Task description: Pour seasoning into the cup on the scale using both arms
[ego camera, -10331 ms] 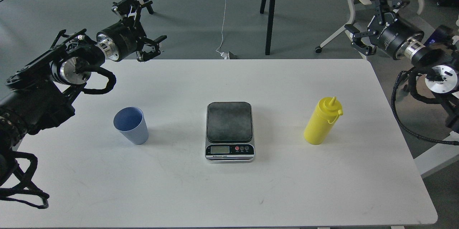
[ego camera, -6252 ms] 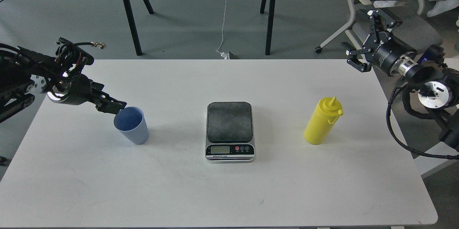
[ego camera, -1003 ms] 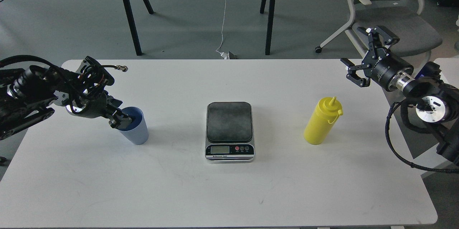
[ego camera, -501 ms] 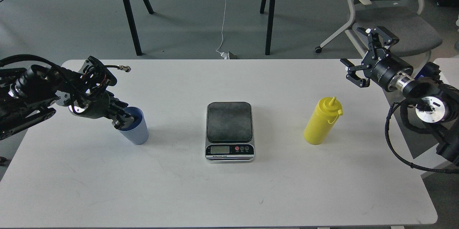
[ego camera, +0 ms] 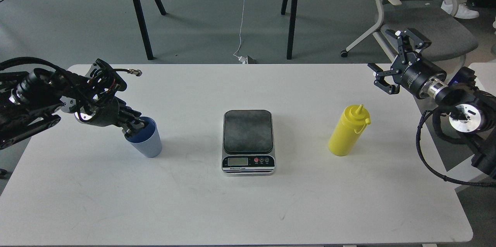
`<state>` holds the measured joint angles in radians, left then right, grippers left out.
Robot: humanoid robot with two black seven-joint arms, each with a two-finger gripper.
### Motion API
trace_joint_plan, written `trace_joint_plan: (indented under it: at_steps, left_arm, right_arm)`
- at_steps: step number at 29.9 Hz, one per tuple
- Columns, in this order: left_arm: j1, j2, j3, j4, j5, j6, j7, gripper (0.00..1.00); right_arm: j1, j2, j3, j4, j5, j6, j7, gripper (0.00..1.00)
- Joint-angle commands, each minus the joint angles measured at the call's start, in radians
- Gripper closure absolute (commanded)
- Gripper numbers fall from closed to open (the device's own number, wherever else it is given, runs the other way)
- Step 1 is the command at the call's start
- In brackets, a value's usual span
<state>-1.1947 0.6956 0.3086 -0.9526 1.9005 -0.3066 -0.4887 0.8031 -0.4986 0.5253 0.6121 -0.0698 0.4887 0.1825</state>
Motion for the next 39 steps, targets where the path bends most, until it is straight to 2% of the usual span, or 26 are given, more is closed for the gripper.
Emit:
trace_joint_plan:
  at_steps: [1, 10, 30, 39]
  left_arm:
    - [0.001, 0.001, 0.001, 0.000, 0.000, 0.000, 0.000, 0.66]
    - [0.003, -0.001, 0.015, 0.000, 0.000, 0.000, 0.000, 0.68]
    - [0.001, 0.002, 0.018, 0.003, 0.000, -0.012, 0.000, 0.91]
    - [-0.003, 0.001, 0.046, 0.003, 0.000, -0.019, 0.000, 0.97]
  right_arm:
    - [-0.001, -0.002, 0.001, 0.000, 0.001, 0.000, 0.000, 0.01]
    - [-0.001, -0.002, 0.001, 0.000, 0.001, 0.000, 0.000, 0.01]
    - [-0.012, -0.002, 0.002, 0.000, 0.001, 0.000, 0.000, 0.01]
    - [-0.012, -0.002, 0.002, 0.000, 0.001, 0.000, 0.002, 0.01]
